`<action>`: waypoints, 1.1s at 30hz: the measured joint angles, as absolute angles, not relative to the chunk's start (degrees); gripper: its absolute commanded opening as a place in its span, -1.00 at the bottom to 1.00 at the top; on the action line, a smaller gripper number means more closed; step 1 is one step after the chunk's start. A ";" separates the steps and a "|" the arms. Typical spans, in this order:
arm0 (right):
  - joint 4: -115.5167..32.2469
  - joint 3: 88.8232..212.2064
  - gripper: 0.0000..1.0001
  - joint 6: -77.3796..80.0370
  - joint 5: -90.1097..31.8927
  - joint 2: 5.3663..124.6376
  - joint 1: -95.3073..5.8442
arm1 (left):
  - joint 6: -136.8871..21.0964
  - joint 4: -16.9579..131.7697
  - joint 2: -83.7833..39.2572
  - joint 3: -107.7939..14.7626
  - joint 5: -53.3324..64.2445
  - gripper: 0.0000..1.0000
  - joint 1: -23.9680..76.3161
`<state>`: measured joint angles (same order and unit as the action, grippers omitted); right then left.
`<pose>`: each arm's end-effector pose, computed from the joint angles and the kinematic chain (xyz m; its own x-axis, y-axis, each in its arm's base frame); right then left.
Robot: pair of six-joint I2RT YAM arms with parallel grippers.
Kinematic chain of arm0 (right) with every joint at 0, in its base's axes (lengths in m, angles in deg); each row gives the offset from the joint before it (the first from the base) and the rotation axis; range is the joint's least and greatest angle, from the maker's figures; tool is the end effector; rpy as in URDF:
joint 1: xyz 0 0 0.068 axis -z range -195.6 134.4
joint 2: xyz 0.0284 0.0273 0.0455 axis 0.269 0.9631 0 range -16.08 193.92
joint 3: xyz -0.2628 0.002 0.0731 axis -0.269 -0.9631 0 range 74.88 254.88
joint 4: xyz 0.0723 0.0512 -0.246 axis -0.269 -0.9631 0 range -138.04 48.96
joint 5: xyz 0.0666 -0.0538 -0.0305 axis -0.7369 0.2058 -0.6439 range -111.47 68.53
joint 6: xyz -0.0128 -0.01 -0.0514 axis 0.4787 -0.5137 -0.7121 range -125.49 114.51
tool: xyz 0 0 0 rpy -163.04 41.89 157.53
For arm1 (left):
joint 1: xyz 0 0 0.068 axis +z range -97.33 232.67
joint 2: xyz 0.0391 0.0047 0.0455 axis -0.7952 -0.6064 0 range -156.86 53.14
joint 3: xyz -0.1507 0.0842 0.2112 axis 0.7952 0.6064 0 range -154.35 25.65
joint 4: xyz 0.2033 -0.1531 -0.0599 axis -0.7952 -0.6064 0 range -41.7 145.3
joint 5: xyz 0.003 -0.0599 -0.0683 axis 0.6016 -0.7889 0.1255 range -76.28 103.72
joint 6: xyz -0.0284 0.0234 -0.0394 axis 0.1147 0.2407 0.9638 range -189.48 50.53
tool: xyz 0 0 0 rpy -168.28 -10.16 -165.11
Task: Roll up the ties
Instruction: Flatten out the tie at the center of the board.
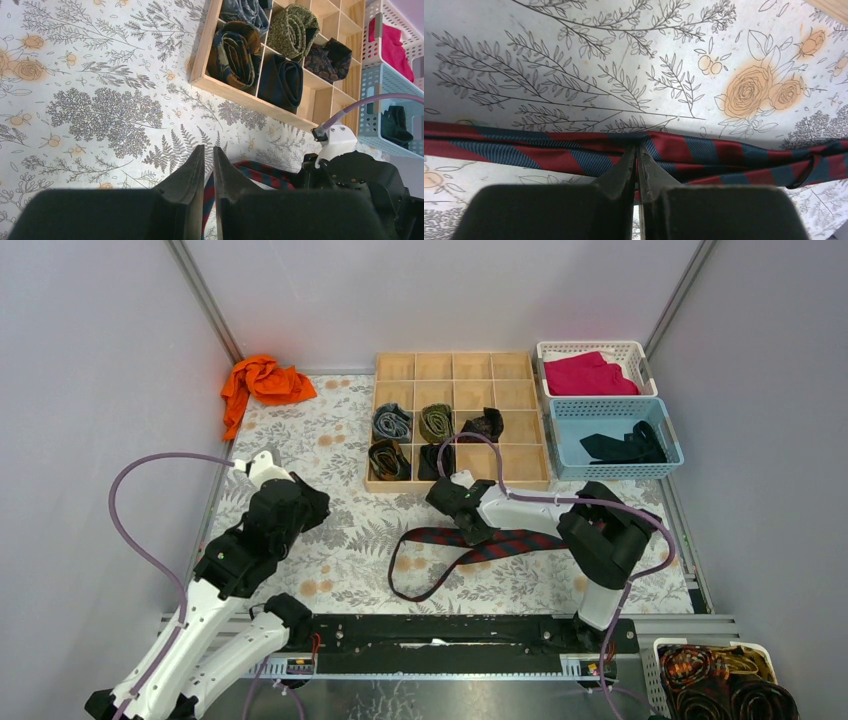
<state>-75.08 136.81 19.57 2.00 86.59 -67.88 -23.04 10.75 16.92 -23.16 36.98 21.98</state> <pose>0.2136 0.2529 0.1537 -0.8150 -0.4187 -0.4006 -0.3493 0.9066 -0.2369 0.1135 -0.0509 0.3249 -0.4448 -0.5102 -0.7361 -0.2053 0.8581 -0.4707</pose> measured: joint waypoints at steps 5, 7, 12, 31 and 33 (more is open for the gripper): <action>-76.83 136.79 -0.38 18.57 5.32 86.11 -69.76 | -23.17 11.18 16.63 -22.01 36.20 -0.66 21.98; -77.16 137.62 -0.30 18.02 7.04 84.91 -72.88 | -23.21 11.32 16.63 -21.96 36.13 -0.66 21.98; -74.82 141.03 -0.17 17.26 7.18 80.08 -81.45 | -23.61 11.49 17.51 -21.98 36.15 -0.65 21.98; -56.22 133.91 -0.12 14.20 -12.69 80.82 -98.02 | -27.06 7.01 18.82 -42.00 43.39 -0.59 21.98; -55.80 134.19 -0.19 13.89 -13.04 82.20 -98.08 | -27.11 6.31 18.93 -41.52 43.54 -0.59 21.98</action>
<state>-55.80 134.19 13.89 -13.04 82.20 -98.08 -27.11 6.31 18.93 -41.52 43.54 21.98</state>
